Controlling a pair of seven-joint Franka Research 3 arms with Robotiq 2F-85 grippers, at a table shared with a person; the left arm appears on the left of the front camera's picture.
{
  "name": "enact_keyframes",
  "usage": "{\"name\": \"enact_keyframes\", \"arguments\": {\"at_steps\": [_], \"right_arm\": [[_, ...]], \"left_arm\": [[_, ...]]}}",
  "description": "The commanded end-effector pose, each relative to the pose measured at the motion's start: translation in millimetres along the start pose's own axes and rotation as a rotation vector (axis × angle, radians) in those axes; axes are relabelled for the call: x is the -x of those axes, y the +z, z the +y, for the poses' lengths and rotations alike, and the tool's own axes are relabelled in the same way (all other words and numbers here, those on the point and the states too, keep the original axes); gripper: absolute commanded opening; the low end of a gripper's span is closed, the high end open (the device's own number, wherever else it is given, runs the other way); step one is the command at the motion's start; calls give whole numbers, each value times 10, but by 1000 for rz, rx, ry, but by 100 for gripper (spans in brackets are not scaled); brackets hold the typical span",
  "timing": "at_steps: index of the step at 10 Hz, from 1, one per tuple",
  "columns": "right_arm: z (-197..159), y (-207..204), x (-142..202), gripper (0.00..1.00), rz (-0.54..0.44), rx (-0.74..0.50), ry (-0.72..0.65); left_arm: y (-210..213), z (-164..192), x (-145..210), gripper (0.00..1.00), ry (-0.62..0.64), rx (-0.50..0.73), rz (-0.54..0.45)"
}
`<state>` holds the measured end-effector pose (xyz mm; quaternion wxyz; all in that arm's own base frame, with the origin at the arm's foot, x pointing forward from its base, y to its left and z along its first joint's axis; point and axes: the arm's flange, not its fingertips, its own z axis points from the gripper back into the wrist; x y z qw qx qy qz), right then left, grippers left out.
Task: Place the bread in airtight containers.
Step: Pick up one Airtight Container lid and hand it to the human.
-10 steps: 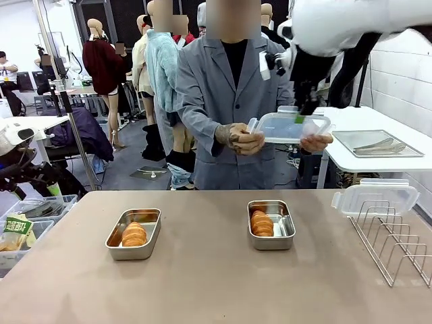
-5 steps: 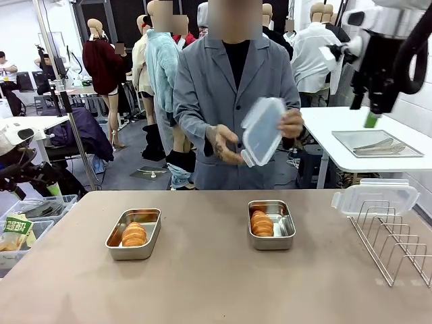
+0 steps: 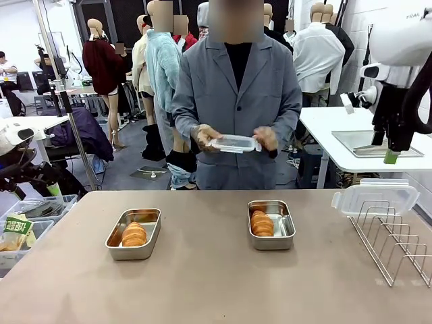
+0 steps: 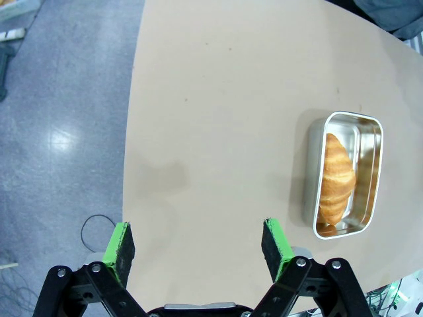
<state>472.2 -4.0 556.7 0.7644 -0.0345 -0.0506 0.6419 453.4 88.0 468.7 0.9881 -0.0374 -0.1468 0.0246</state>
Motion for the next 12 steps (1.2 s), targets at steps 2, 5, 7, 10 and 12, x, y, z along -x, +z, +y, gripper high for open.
{"name": "enact_keyframes", "arguments": {"at_steps": [2,5,7,10,12], "right_arm": [[-126,-245,122,100,1,-15,-21],[-103,-210,97,100,8,-12,-22],[-103,-210,97,100,8,-12,-22],[-103,-210,97,100,8,-12,-22],[-103,-210,97,100,8,-12,-22]], "left_arm": [[10,-2,2,100,19,0,-2],[10,-2,2,100,19,0,-2],[10,-2,2,100,19,0,-2],[10,-2,2,100,19,0,-2],[10,-2,2,100,19,0,-2]]}}
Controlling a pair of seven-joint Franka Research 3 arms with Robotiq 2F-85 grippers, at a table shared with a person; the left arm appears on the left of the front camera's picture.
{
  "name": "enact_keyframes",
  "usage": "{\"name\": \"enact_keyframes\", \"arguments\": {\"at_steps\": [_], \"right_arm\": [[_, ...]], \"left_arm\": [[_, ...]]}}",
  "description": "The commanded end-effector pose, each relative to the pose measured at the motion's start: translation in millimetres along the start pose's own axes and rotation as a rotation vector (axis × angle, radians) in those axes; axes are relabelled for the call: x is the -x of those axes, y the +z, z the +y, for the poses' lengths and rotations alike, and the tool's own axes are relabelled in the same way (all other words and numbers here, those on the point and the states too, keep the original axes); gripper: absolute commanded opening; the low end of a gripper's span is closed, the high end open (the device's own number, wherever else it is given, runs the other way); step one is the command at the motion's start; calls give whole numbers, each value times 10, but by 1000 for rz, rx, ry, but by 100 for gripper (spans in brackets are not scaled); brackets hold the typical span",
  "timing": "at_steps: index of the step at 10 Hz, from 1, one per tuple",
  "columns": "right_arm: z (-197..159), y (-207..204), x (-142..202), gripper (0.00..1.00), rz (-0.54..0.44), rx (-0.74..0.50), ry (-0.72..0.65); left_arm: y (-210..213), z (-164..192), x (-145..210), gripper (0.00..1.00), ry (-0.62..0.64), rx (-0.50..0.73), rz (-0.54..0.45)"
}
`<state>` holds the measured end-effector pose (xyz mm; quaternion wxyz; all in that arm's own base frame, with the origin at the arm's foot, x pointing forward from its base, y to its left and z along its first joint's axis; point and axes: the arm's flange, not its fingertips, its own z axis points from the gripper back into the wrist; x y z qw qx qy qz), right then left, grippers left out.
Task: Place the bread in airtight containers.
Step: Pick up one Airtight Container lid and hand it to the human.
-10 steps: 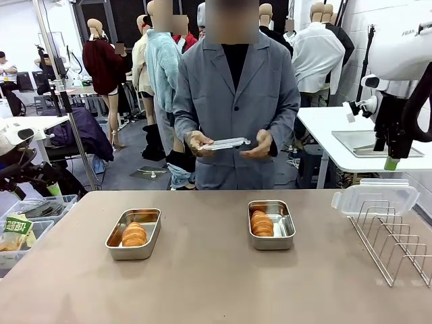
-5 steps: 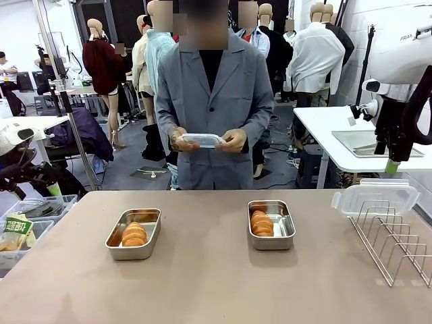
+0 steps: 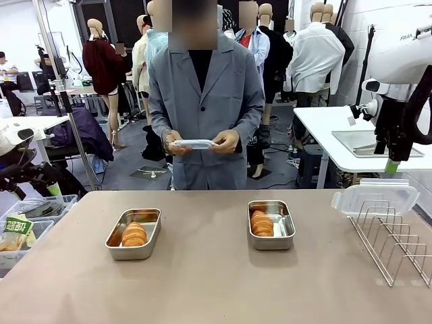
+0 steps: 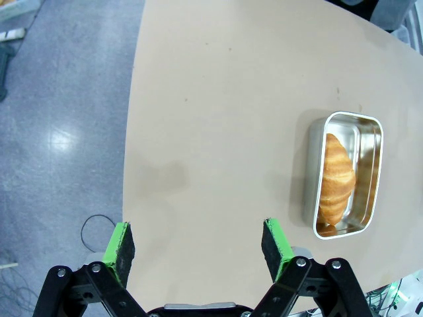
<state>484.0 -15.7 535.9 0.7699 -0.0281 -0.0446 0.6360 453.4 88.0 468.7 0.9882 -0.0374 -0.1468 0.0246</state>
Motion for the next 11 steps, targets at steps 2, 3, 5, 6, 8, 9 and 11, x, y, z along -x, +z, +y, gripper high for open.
{"name": "enact_keyframes", "arguments": {"at_steps": [2,3,5,6,8,9,11], "right_arm": [[8,10,-4,100,6,5,-6],[8,10,-4,100,6,5,-6],[8,10,-4,100,6,5,-6],[8,10,-4,100,6,5,-6],[8,10,-4,100,6,5,-6],[8,10,-4,100,6,5,-6],[8,10,-4,100,6,5,-6]], "left_arm": [[10,-2,2,100,19,0,-2],[10,-2,2,100,19,0,-2],[10,-2,2,100,19,0,-2],[10,-2,2,100,19,0,-2],[10,-2,2,100,19,0,-2],[10,-2,2,100,19,0,-2],[10,-2,2,100,19,0,-2]]}}
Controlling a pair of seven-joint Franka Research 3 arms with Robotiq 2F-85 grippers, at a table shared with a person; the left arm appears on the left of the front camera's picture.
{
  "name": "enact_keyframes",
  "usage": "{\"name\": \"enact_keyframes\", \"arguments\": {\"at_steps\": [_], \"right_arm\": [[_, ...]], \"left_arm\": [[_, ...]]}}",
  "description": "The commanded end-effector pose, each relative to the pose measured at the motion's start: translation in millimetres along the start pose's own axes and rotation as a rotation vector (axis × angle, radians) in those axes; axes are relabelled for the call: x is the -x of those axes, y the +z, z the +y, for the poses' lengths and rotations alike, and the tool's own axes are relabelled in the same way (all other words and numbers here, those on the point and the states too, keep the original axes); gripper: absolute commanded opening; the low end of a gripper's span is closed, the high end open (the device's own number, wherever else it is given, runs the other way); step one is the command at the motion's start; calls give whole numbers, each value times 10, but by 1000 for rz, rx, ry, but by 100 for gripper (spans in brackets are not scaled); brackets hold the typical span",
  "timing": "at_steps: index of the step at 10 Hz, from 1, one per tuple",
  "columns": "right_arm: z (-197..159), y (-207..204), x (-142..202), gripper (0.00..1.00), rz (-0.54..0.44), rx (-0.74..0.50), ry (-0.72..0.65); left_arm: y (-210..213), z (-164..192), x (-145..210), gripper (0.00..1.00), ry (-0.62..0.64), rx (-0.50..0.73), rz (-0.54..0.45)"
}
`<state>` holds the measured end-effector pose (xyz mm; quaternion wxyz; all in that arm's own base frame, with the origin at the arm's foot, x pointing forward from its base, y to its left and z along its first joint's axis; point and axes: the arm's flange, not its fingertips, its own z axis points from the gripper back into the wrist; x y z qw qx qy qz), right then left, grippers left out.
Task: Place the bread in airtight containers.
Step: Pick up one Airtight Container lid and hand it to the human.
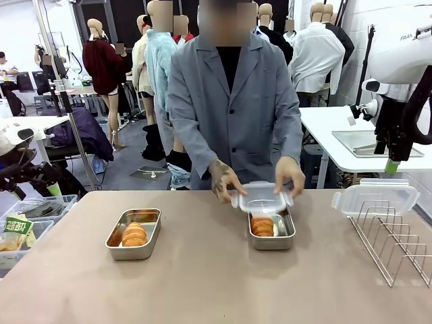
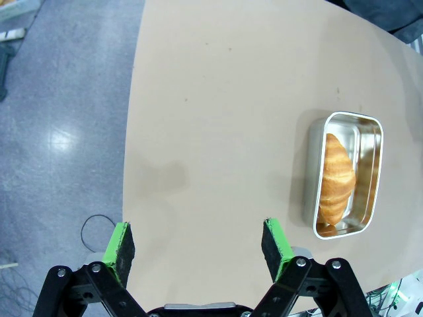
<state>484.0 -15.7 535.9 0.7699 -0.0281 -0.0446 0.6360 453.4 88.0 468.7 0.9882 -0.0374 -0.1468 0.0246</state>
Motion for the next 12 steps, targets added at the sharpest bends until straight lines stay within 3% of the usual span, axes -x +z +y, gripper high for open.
{"name": "enact_keyframes", "arguments": {"at_steps": [1,12], "right_arm": [[8,10,-4,100,6,5,-6],[8,10,-4,100,6,5,-6]], "left_arm": [[10,-2,2,100,19,0,-2],[10,-2,2,100,19,0,-2]]}}
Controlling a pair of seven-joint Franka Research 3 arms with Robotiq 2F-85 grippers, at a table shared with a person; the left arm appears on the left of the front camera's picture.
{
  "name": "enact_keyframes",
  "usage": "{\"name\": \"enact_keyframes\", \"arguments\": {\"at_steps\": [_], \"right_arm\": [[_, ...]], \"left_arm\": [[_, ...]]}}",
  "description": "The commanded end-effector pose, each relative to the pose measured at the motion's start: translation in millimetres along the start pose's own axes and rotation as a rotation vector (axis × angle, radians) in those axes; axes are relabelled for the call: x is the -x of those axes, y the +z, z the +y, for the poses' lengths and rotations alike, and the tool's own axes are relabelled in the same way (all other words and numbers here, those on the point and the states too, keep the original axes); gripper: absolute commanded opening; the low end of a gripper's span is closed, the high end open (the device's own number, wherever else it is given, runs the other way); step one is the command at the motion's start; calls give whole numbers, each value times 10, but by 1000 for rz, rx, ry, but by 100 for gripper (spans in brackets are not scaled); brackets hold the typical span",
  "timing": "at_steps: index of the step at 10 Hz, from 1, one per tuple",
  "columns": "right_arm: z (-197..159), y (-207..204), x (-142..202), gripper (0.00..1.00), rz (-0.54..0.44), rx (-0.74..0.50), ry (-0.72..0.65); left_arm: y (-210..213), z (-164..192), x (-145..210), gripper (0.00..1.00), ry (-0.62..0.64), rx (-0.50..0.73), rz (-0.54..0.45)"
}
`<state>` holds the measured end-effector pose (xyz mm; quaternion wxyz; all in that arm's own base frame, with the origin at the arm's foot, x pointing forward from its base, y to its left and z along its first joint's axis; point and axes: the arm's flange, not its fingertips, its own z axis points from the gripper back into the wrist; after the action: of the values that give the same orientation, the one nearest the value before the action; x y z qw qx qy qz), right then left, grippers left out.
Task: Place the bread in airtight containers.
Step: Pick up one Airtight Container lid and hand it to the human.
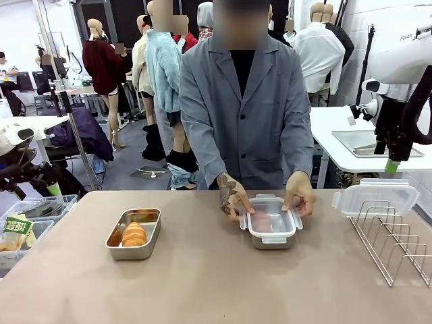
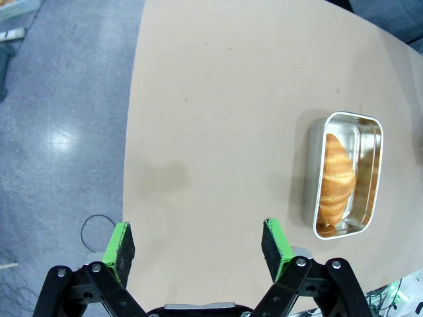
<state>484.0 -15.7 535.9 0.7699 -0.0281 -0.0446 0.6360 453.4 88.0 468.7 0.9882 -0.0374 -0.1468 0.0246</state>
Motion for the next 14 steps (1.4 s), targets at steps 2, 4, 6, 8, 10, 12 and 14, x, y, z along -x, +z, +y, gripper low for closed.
{"name": "enact_keyframes", "arguments": {"at_steps": [2,4,6,8,10,12,14], "right_arm": [[8,10,-4,100,6,5,-6],[8,10,-4,100,6,5,-6],[8,10,-4,100,6,5,-6],[8,10,-4,100,6,5,-6],[8,10,-4,100,6,5,-6],[8,10,-4,100,6,5,-6],[8,10,-4,100,6,5,-6]], "left_arm": [[10,-2,2,100,19,0,-2],[10,-2,2,100,19,0,-2],[10,-2,2,100,19,0,-2],[10,-2,2,100,19,0,-2],[10,-2,2,100,19,0,-2],[10,-2,2,100,19,0,-2],[10,-2,2,100,19,0,-2]]}}
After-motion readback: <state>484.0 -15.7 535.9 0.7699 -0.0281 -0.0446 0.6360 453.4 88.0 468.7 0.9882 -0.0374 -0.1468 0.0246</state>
